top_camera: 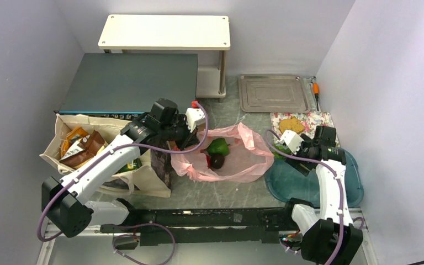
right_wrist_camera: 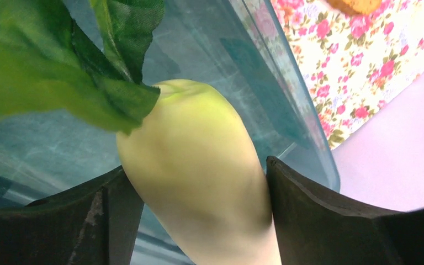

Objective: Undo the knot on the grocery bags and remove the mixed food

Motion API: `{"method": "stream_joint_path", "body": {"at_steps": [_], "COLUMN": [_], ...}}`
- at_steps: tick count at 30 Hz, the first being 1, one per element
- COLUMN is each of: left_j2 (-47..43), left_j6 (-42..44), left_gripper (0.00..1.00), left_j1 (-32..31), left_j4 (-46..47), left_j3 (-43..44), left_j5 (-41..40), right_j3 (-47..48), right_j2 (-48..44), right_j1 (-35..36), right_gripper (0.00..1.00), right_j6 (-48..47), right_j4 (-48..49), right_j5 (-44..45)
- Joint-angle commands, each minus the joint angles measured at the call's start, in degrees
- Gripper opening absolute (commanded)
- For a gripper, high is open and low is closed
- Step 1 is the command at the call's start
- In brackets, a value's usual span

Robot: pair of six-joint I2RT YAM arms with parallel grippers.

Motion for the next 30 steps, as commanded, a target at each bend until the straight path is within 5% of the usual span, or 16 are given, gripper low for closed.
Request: {"method": "stream_joint_path", "body": {"at_steps": [1,7,15,18,23,27,30], "left_j2": [0.26,0.29,-0.30,0.01,1.31,1.99,1.87], "left_j6": [-0.23,0.04,-1.95,-3.10,-5.06,-5.38,-5.38], "left_gripper": [0.00,0.00,0.00,0.00,0.00,0.00,0.00], "left_j1": [1.38,1.25,0.42,0.20,0.30,0.29,0.29], "left_j4": [2.19,1.95,2.75,3.21,3.51,3.60,3.97], "left_j3": [3.92,4.32,3.13,2.87,3.58,4.30,4.21], "left_j5": [-0.46,1.49,1.69,1.52,2.19,2.66,2.50], "right_j3": [0.78,13.08,41.83,51.77,51.52,47.59,42.25], "right_j2": [1.65,4.38,7.71,8.81,7.50,8.65,8.49], "right_j1": [-0.23,-0.19,4.06,14.10,28.81,43.25,54.28], "right_gripper": [0.85,1.00,0.94,0.81,0.55,0.30,0.21], "right_j6": [-8.63,-1.90,10.21,25.81,44.88,43.47,38.75], "right_j4": [3.01,-7.28,-28.64,-24.83,-8.84,-4.46,-0.61], "right_j5": [-3.80,-10.63,-39.07,-43.46,-44.73,-37.55,-27.11]}}
